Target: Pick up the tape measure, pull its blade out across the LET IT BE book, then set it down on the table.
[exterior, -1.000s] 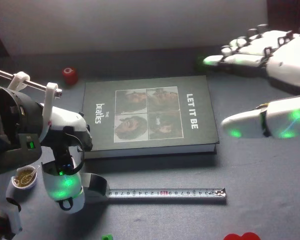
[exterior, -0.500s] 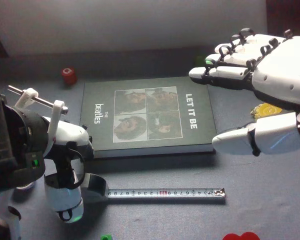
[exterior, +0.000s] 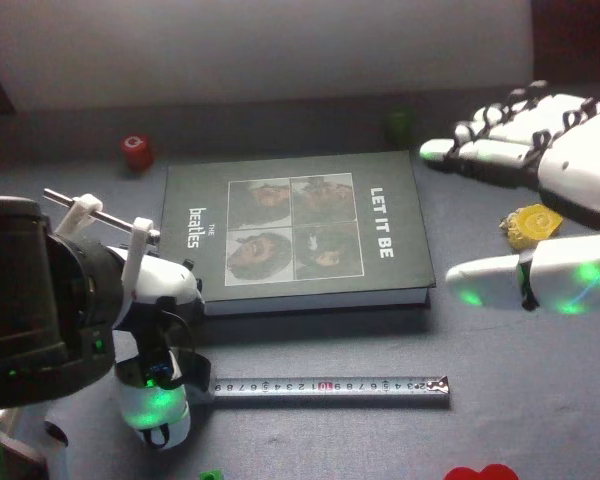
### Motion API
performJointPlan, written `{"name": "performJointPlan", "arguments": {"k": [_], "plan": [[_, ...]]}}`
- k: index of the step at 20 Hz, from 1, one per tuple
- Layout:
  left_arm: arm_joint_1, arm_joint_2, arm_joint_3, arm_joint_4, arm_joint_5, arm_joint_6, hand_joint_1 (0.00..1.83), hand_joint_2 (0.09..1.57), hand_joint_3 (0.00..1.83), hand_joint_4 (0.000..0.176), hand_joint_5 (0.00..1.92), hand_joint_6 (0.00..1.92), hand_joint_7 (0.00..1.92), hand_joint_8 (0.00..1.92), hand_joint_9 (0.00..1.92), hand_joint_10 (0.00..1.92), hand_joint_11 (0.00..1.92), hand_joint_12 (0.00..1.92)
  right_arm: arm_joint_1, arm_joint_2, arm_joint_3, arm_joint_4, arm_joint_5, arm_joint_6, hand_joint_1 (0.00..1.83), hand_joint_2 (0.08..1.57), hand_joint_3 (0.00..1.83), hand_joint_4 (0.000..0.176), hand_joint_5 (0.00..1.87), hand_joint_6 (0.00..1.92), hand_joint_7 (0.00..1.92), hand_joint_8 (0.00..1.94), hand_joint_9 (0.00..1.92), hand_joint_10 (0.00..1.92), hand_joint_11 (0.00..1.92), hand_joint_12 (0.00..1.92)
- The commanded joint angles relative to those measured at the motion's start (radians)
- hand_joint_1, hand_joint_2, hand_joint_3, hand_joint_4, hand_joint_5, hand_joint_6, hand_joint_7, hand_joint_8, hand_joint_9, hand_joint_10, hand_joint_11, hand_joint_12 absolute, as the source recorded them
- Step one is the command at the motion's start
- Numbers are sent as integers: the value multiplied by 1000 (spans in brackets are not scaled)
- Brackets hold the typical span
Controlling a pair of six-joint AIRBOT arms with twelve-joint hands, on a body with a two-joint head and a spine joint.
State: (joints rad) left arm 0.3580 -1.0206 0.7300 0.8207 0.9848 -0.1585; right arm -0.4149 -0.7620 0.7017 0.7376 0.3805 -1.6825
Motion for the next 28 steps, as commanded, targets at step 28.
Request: {"name": "performJointPlan", "arguments": {"k": [28], "plan": [[-8,32,-41,67,-27,12,1027,948,0,0,203,6,146,6,151,2,0,483,-83,18,-1,-362,196,287,105,1028,1,110,114,6,123,8,64,5,0,369]]}}
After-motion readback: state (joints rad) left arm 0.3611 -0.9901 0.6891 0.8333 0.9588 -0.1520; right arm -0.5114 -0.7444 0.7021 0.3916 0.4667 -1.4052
